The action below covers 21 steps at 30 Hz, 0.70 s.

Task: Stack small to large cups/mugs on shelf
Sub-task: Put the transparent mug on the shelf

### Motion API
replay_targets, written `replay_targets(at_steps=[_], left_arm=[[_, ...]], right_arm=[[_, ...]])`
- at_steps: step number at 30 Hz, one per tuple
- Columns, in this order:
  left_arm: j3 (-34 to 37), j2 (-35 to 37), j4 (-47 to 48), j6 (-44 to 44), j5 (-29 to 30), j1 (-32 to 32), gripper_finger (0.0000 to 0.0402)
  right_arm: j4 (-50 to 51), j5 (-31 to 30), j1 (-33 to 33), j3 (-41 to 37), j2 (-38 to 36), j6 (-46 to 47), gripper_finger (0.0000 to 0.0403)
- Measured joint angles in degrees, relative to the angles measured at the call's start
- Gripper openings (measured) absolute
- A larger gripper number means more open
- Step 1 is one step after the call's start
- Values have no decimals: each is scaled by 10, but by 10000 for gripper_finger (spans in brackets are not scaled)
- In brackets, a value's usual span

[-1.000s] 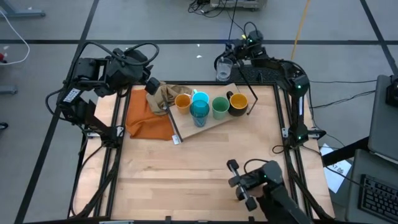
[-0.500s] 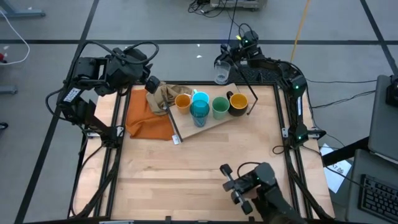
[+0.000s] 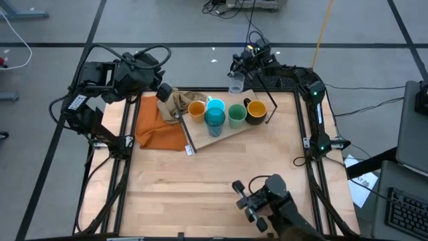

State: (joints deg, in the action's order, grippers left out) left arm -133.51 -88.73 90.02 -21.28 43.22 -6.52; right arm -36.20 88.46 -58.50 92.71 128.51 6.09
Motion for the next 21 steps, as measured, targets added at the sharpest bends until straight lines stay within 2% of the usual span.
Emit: replay_targets(at_steps=[12,21], left_arm=[[0,0,0,11,1,-3,72],[0,0,0,12,-8,-13,72]], right_arm=[[13,16,-6,0,1,-44,1],[18,16,1,-25,1,-118,1]])
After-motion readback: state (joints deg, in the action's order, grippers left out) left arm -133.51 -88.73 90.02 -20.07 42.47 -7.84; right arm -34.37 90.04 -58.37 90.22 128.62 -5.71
